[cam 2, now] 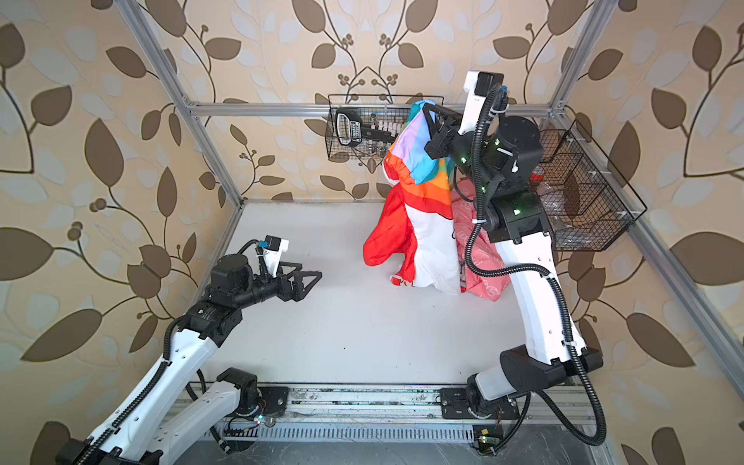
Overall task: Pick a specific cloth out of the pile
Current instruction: 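Lift the rainbow cloth high with the right gripper, pulling it from the pile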
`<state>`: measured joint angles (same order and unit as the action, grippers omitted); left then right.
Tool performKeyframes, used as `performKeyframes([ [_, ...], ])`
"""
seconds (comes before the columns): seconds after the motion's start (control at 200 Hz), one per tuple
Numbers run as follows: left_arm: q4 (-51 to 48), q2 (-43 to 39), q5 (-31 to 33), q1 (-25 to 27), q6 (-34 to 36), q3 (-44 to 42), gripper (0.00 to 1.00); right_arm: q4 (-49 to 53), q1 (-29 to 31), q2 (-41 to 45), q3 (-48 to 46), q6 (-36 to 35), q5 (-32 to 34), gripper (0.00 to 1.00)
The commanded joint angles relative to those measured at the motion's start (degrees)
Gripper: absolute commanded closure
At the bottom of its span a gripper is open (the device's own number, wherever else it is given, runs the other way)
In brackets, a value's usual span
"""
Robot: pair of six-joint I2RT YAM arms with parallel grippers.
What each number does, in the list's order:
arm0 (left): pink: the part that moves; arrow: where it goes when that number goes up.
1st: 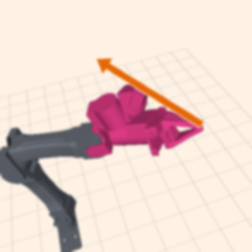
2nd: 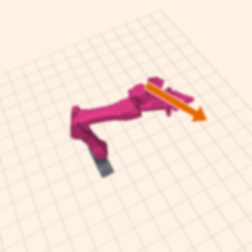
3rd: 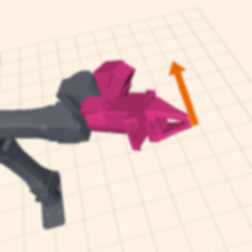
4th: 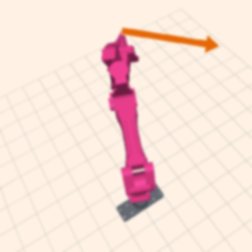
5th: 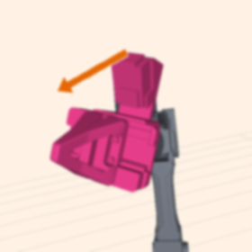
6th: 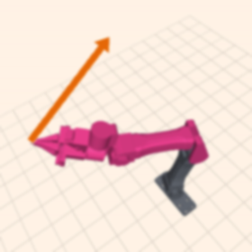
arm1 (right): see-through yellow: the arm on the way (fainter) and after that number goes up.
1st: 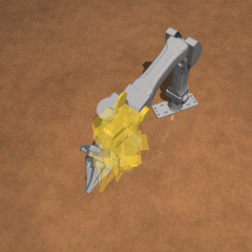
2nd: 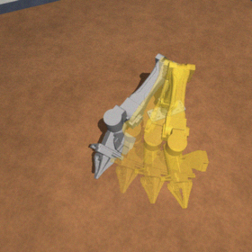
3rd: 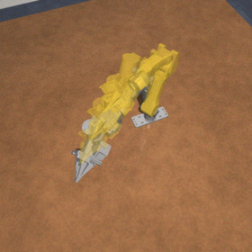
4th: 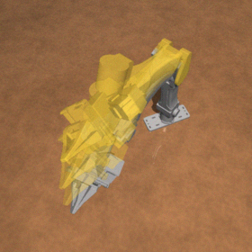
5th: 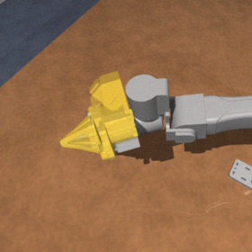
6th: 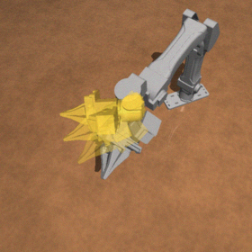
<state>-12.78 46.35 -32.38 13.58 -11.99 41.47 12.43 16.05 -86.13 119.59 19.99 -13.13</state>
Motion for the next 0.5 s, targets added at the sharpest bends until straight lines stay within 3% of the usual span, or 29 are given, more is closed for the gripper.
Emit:
performKeyframes([
  [0.0, 0.65, -1.72, 1.49, 0.48, 0.69, -0.43, 0.01, -8.8, 0.18, 1.36, 1.7, 3.09, -4.95, 1.0],
  [0.295, 0.16, -4.66, 7.08, 0.47, 0.34, -1.13, 0.01, -20.49, 1.38, -5.28, 4.89, 15.84, -17.57, 1.0],
  [0.495, -1.2, -7.0, 14.36, 0.48, -0.05, -1.54, 0.01, -23.65, 8.72, -14.64, 8.74, 19.62, -20.71, 1.0],
])
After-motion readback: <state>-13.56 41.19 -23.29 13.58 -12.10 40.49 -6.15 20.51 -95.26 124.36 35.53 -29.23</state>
